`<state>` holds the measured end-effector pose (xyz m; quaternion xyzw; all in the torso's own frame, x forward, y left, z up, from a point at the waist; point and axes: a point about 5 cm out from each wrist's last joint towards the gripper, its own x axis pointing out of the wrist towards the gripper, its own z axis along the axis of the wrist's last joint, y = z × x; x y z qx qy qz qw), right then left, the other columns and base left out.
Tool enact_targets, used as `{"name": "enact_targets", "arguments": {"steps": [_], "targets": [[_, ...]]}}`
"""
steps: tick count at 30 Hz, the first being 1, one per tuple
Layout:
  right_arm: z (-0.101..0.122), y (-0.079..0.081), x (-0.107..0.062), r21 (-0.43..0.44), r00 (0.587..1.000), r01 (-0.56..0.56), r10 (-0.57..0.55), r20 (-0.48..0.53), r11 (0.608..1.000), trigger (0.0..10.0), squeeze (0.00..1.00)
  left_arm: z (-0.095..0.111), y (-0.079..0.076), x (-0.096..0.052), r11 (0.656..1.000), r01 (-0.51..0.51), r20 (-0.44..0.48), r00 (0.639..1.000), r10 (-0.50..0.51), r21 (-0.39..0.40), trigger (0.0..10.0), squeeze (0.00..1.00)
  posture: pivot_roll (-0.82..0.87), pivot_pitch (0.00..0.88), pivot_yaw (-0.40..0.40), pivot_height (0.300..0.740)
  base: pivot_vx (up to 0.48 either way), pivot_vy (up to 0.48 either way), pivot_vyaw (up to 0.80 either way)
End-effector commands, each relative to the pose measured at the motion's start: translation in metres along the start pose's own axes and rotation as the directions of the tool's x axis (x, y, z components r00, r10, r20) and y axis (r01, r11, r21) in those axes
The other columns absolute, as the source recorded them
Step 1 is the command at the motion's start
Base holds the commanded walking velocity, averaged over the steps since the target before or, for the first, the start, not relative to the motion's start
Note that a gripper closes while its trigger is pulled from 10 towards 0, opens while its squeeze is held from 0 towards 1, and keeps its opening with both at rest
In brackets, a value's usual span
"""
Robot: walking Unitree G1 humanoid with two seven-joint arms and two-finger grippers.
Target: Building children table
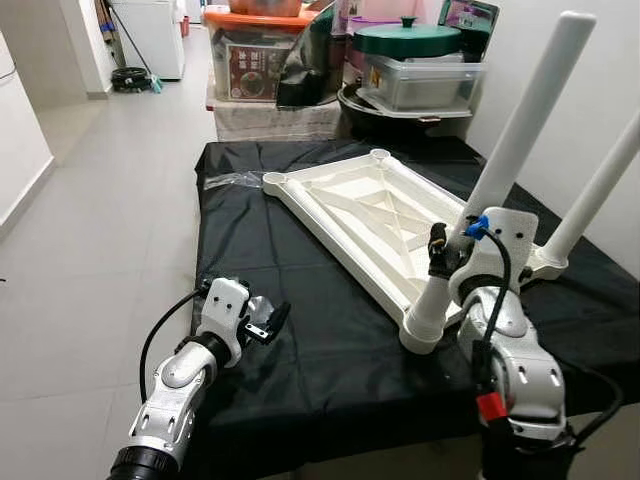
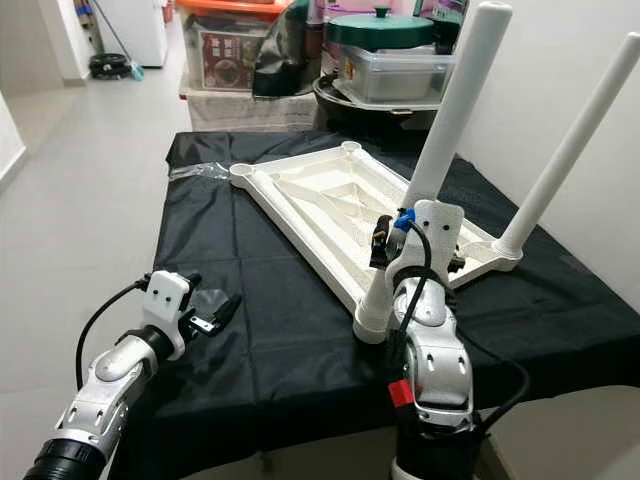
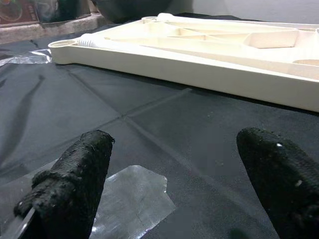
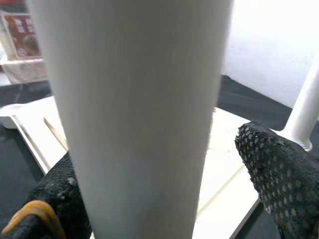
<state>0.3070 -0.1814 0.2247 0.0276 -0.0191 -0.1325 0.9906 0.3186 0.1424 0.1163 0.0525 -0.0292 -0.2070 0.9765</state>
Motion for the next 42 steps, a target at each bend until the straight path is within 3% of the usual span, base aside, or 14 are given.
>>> {"name": "enact_targets", "arguments": {"steps": [1, 9, 14, 22, 32, 41, 42], "targets": [[0.005, -0.003, -0.001, -0.006, 1.0, -0.018, 0.018, 0.013, 1.0, 10.0, 1.0, 0.0, -0.003, 0.002, 1.0, 0.017, 0.001, 1.0, -0.017, 0.007, 10.0, 0.0, -0.02, 0.0, -0.078, 0.74, 0.0, 0.0, 0.0], [0.016, -0.016, 0.003, -0.094, 0.984, -0.169, 0.174, 0.05, 0.981, 10.0, 1.0, 0.0, -0.005, 0.005, 1.0, 0.026, 0.003, 1.0, -0.026, 0.006, 10.0, 0.0, -0.04, 0.0, -0.072, 0.74, 0.0, 0.0, 0.0], [0.017, -0.025, 0.008, -0.126, 0.979, -0.197, 0.203, 0.032, 0.972, 10.0, 1.0, -0.001, -0.004, 0.004, 1.0, 0.025, 0.001, 1.0, -0.025, 0.007, 10.0, 0.0, -0.03, 0.0, -0.072, 0.74, 0.0, 0.0, 0.0], [0.019, -0.031, 0.018, -0.125, 0.958, -0.28, 0.286, 0.03, 0.952, 10.0, 1.0, -0.001, -0.004, 0.003, 1.0, 0.026, 0.001, 1.0, -0.026, 0.007, 10.0, 0.0, -0.03, 0.0, -0.072, 0.74, 0.0, 0.0, 0.0], [0.031, -0.034, 0.033, -0.048, 0.901, -0.429, 0.432, 0.049, 0.902, 10.0, 1.0, -0.002, -0.002, 0.002, 1.0, 0.023, -0.003, 1.0, -0.023, 0.011, 10.0, 0.0, -0.02, 0.0, -0.076, 0.74, 0.0, 0.0, 0.0], [0.036, -0.044, 0.046, -0.079, 0.877, -0.474, 0.479, 0.047, 0.877, 10.0, 1.0, -0.002, -0.001, 0.0, 1.0, 0.015, -0.006, 1.0, -0.015, 0.011, 10.0, 0.0, -0.02, 0.0, -0.083, 0.74, 0.0, 0.0, 0.0], [0.038, -0.048, 0.049, -0.085, 0.873, -0.48, 0.484, 0.048, 0.873, 10.0, 0.0, -0.002, -0.001, 0.0, 1.0, 0.015, -0.006, 1.0, -0.015, 0.011, 10.0, 0.0, -0.01, 0.0, -0.085, 0.74, 0.0, 0.0, 0.0]]}}
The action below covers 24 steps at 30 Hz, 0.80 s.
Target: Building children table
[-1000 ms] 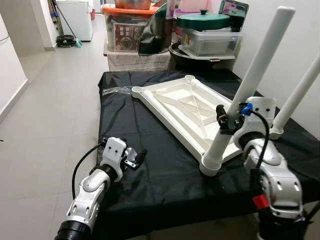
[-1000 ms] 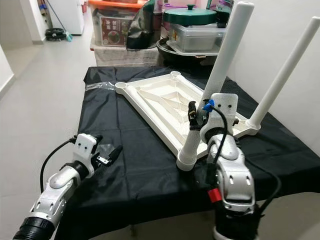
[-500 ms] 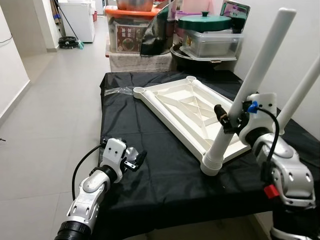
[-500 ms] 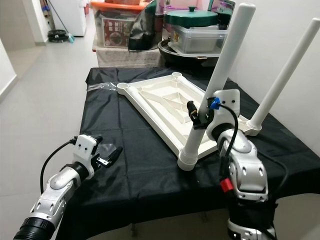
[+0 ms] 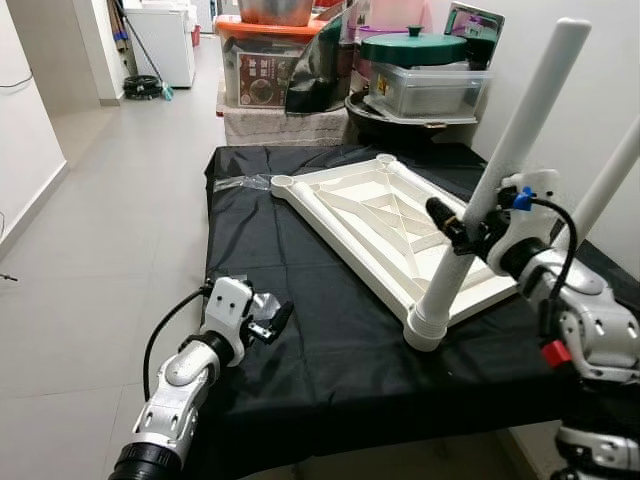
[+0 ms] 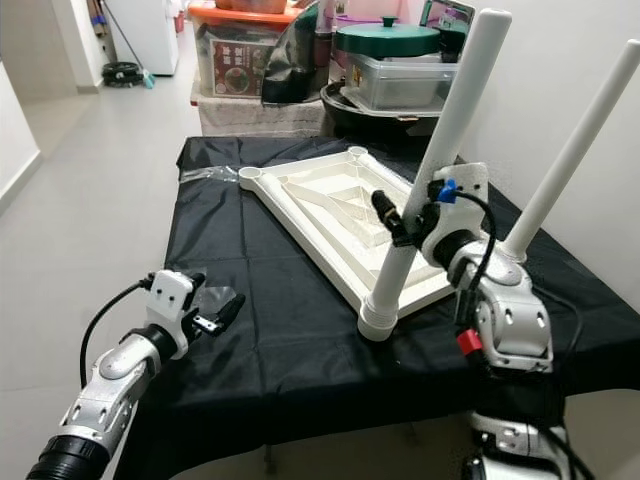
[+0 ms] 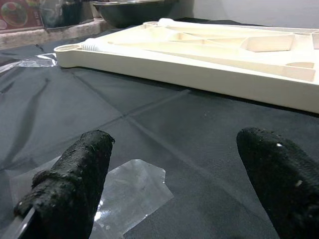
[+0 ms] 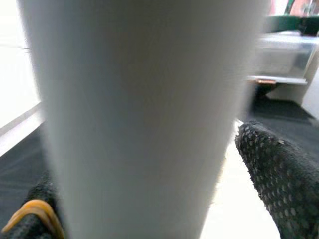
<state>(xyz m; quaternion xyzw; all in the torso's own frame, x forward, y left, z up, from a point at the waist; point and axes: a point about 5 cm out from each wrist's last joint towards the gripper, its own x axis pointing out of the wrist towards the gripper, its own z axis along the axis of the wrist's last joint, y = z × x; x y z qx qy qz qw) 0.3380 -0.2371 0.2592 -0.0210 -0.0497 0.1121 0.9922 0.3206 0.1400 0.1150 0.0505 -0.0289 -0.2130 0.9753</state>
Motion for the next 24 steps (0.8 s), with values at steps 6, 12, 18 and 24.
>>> {"name": "enact_targets", "arguments": {"steps": [6, 12, 18, 24], "targets": [[0.005, -0.01, 0.0, 0.017, 0.991, -0.132, 0.132, 0.021, 0.991, 10.0, 0.0, -0.001, 0.001, -0.004, 1.0, 0.0, -0.007, 1.0, 0.0, 0.013, 10.0, 0.0, -0.01, 0.0, -0.087, 0.74, 0.0, 0.0, 0.0], [0.0, -0.011, -0.006, 0.047, 0.959, -0.284, 0.284, 0.007, 0.958, 10.0, 0.0, -0.002, 0.001, -0.004, 1.0, -0.002, -0.009, 1.0, 0.002, 0.011, 10.0, 0.0, -0.01, 0.0, -0.088, 0.74, 0.0, 0.0, 0.0], [-0.009, -0.017, -0.007, 0.042, 0.937, -0.347, 0.348, -0.025, 0.937, 10.0, 0.0, -0.003, 0.0, -0.003, 1.0, -0.002, -0.011, 1.0, 0.002, 0.01, 10.0, 0.0, -0.01, 0.0, -0.088, 0.74, 0.0, 0.0, 0.0], [-0.01, -0.019, -0.004, 0.033, 0.93, -0.365, 0.366, -0.028, 0.93, 10.0, 0.0, -0.003, 0.0, -0.003, 1.0, -0.003, -0.012, 1.0, 0.003, 0.01, 10.0, 0.0, -0.01, 0.0, -0.09, 0.74, 0.0, 0.0, 0.0]]}}
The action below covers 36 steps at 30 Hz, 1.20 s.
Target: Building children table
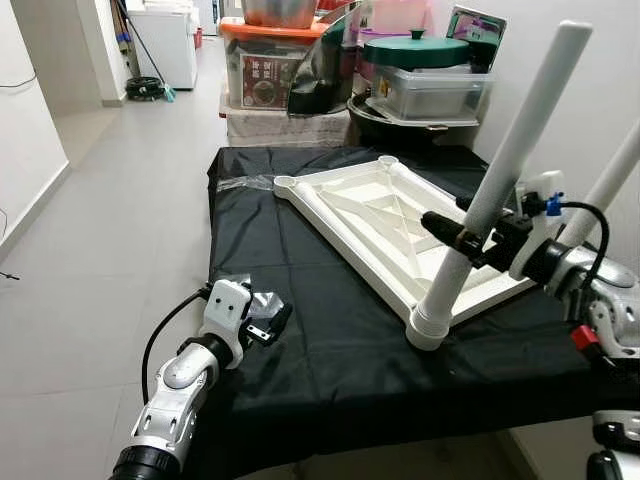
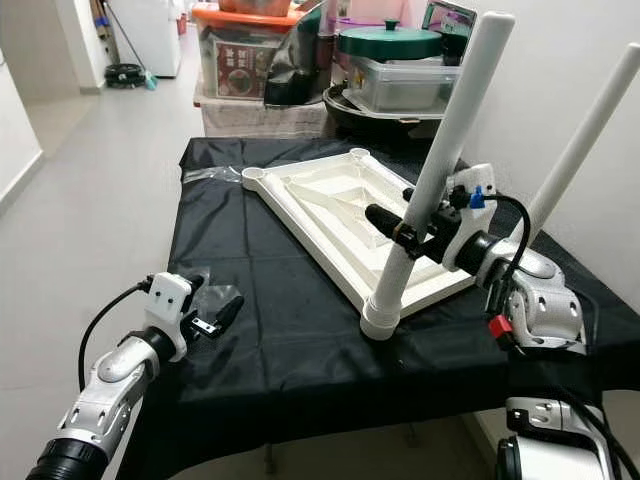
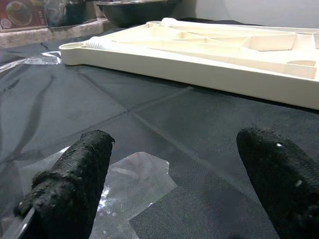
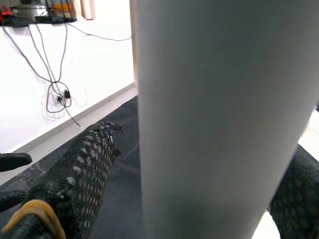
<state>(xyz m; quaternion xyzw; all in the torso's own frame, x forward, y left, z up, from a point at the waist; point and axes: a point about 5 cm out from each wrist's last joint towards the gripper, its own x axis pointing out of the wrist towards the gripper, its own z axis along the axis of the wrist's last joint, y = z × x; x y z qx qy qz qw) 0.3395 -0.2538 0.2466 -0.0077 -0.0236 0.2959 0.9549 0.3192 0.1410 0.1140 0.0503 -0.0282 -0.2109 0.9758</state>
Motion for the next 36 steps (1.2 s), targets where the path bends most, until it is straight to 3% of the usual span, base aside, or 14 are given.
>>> {"name": "enact_targets", "arguments": {"steps": [1, 13, 19, 20, 21, 22, 23, 24, 36], "targets": [[0.003, -0.002, 0.0, -0.031, 1.0, -0.017, 0.017, -0.003, 0.999, 10.0, 0.0, -0.002, 0.0, -0.002, 1.0, 0.001, -0.011, 1.0, -0.001, 0.012, 10.0, 0.0, -0.01, 0.0, -0.09, 0.74, 0.0, 0.0, 0.0], [0.008, 0.0, 0.009, -0.071, 0.99, -0.137, 0.137, 0.007, 0.988, 9.9, 0.0, -0.003, 0.002, -0.006, 1.0, -0.003, -0.012, 1.0, 0.003, 0.013, 10.0, 0.0, 0.01, 0.0, -0.094, 0.74, 0.0, 0.0, 0.0], [0.006, -0.003, 0.01, -0.086, 0.99, -0.139, 0.139, -0.003, 0.986, 10.0, 0.0, -0.002, 0.002, -0.005, 1.0, 0.0, -0.011, 1.0, 0.0, 0.015, 10.0, 0.0, 0.01, 0.0, -0.094, 0.74, 0.0, 0.0, 0.0], [0.006, -0.004, 0.011, -0.088, 0.991, -0.134, 0.134, -0.004, 0.987, 9.0, 0.0, -0.001, 0.001, -0.004, 1.0, 0.0, -0.01, 1.0, 0.0, 0.015, 10.0, 0.0, 0.01, 0.0, -0.094, 0.74, 0.0, 0.0, 0.0], [0.006, -0.004, 0.011, -0.088, 0.991, -0.134, 0.134, -0.004, 0.987, 9.0, 0.0, -0.001, 0.001, -0.004, 1.0, 0.0, -0.01, 1.0, 0.0, 0.015, 10.0, 0.0, 0.01, 0.0, -0.094, 0.74, 0.0, 0.0, 0.0], [0.005, -0.006, 0.011, -0.089, 0.992, -0.123, 0.123, -0.007, 0.988, 4.3, 0.0, -0.001, 0.001, -0.004, 1.0, 0.0, -0.01, 1.0, 0.001, 0.014, 10.0, 0.0, 0.01, 0.0, -0.095, 0.74, 0.0, 0.0, 0.0], [0.005, -0.006, 0.011, -0.089, 0.992, -0.123, 0.123, -0.007, 0.988, 4.3, 0.0, -0.001, 0.001, -0.004, 1.0, 0.0, -0.01, 1.0, 0.001, 0.014, 10.0, 0.0, 0.01, 0.0, -0.095, 0.74, 0.0, 0.0, 0.0], [0.002, -0.011, 0.012, -0.093, 0.996, -0.086, 0.085, -0.021, 0.992, 0.0, 0.0, -0.002, 0.001, -0.004, 1.0, -0.001, -0.011, 1.0, 0.002, 0.014, 10.0, 0.0, 0.01, 0.0, -0.096, 0.74, 0.0, 0.0, 0.0], [-0.005, -0.02, 0.012, -0.088, 1.0, 0.013, -0.015, -0.023, 0.996, 0.0, 0.0, -0.002, 0.002, -0.005, 1.0, -0.005, -0.012, 1.0, 0.005, 0.016, 10.0, 0.0, 0.02, 0.0, -0.097, 0.74, 0.0, 0.0, 0.0]]}}
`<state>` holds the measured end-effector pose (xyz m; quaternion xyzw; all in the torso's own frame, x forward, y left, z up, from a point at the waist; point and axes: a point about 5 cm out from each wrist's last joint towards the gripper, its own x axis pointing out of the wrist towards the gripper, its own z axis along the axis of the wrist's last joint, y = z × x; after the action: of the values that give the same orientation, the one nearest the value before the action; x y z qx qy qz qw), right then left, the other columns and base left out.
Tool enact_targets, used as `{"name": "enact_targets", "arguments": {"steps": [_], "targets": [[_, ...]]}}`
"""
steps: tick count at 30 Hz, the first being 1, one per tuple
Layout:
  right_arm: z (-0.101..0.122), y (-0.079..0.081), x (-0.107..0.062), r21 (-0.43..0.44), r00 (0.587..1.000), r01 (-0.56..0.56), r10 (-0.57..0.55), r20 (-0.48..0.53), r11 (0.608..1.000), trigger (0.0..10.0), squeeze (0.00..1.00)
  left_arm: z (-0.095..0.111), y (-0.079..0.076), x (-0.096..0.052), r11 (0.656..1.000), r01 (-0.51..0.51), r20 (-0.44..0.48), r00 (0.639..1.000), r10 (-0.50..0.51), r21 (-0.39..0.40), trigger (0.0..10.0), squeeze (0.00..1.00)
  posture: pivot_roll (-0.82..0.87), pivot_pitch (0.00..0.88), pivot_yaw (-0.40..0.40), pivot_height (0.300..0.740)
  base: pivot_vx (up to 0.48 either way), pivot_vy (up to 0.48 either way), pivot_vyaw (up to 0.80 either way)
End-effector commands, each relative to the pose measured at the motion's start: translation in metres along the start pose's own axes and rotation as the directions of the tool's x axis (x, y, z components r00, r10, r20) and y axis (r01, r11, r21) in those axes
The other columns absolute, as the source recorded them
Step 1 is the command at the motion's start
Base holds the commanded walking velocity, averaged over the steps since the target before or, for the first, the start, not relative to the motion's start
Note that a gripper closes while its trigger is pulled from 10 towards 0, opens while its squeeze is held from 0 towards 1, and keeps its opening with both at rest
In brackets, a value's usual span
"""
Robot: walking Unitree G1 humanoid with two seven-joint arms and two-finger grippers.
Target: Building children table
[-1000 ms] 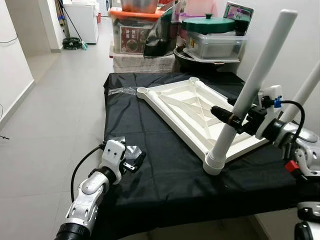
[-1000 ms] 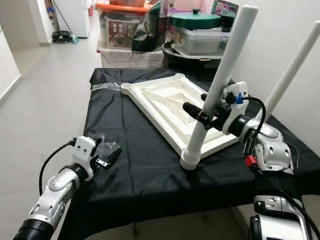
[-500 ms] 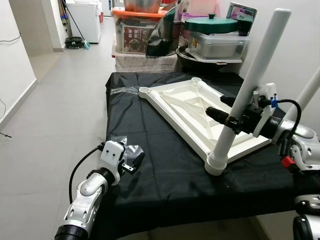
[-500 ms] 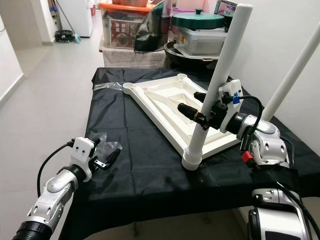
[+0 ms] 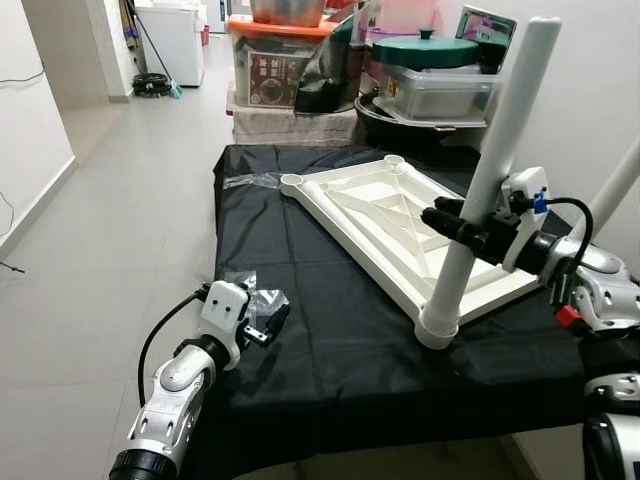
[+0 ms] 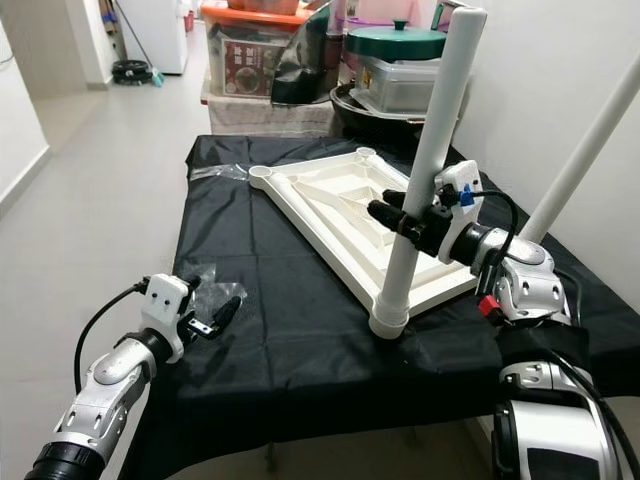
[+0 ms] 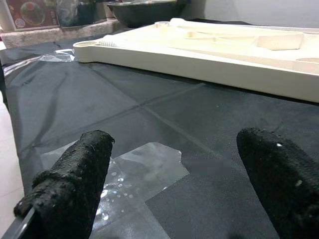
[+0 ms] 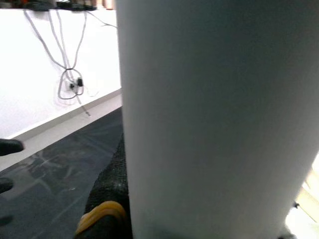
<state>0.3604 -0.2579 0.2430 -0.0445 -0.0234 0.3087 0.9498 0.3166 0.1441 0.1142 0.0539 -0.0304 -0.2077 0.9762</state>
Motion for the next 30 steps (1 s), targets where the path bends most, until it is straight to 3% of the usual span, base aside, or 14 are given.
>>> {"name": "enact_targets", "arguments": {"steps": [1, 9, 13, 18, 20, 21, 23, 25, 28, 30], "targets": [[-0.003, -0.005, -0.003, -0.019, 0.998, 0.059, -0.059, -0.006, 0.998, 0.0, 0.0, -0.002, 0.0, -0.001, 1.0, 0.002, -0.014, 1.0, -0.002, 0.008, 10.0, 0.0, 0.01, 0.0, -0.097, 0.74, 0.0, 0.0, 0.0], [-0.022, -0.001, -0.001, 0.017, 0.984, 0.176, -0.176, -0.023, 0.984, 0.0, 0.0, -0.003, -0.001, 0.0, 1.0, 0.004, -0.014, 1.0, -0.004, 0.007, 10.0, 0.0, 0.01, 0.0, -0.096, 0.74, 0.0, 0.0, 0.0], [-0.044, 0.015, 0.005, 0.061, 0.94, 0.342, -0.339, -0.048, 0.938, 0.0, 0.0, -0.003, -0.002, 0.0, 1.0, 0.005, -0.015, 1.0, -0.005, 0.006, 10.0, 0.0, 0.01, 0.0, -0.094, 0.74, 0.0, 0.0, 0.0], [-0.048, 0.024, 0.008, 0.068, 0.922, 0.387, -0.384, -0.044, 0.92, 0.0, 0.0, -0.003, -0.002, 0.0, 1.0, 0.004, -0.014, 1.0, -0.004, 0.006, 10.0, 0.0, 0.01, 0.0, -0.094, 0.74, 0.0, 0.0, 0.0], [-0.055, 0.037, 0.016, 0.088, 0.842, 0.539, -0.534, -0.07, 0.838, 0.0, 0.0, -0.002, -0.001, -0.001, 1.0, 0.003, -0.013, 1.0, -0.003, 0.007, 10.0, 0.0, 0.01, 0.0, -0.093, 0.74, 0.0, 0.0, 0.0], [-0.055, 0.037, 0.016, 0.088, 0.842, 0.539, -0.534, -0.07, 0.838, 0.0, 0.0, -0.002, -0.001, -0.001, 1.0, 0.003, -0.013, 1.0, -0.003, 0.007, 10.0, 0.0, 0.01, 0.0, -0.093, 0.74, 0.0, 0.0, 0.0], [-0.06, 0.049, 0.024, 0.109, 0.76, 0.65, -0.641, -0.11, 0.752, 0.0, 0.0, -0.002, -0.001, -0.001, 1.0, 0.001, -0.012, 1.0, -0.001, 0.006, 10.0, 0.0, 0.01, 0.0, -0.097, 0.74, 0.0, 0.0, 0.0], [-0.064, 0.057, 0.029, 0.141, 0.717, 0.697, -0.682, -0.145, 0.703, 0.0, 0.0, -0.002, -0.001, -0.001, 1.0, 0.0, -0.011, 1.0, 0.0, 0.004, 10.0, 0.0, 0.01, 0.0, -0.097, 0.74, 0.0, 0.0, 0.0], [-0.069, 0.061, 0.036, 0.165, 0.692, 0.722, -0.699, -0.181, 0.672, 0.0, 0.0, -0.002, -0.002, -0.001, 1.0, -0.001, -0.012, 1.0, 0.001, 0.002, 10.0, 0.0, 0.0, 0.0, -0.098, 0.74, 0.0, 0.0, 0.0], [-0.076, 0.07, 0.046, 0.198, 0.613, 0.79, -0.75, -0.247, 0.581, 0.0, 0.0, -0.003, -0.005, -0.001, 1.0, 0.0, -0.012, 1.0, -0.001, -0.003, 10.0, 0.0, 0.01, 0.0, -0.104, 0.74, 0.0, 0.0, 0.0]]}}
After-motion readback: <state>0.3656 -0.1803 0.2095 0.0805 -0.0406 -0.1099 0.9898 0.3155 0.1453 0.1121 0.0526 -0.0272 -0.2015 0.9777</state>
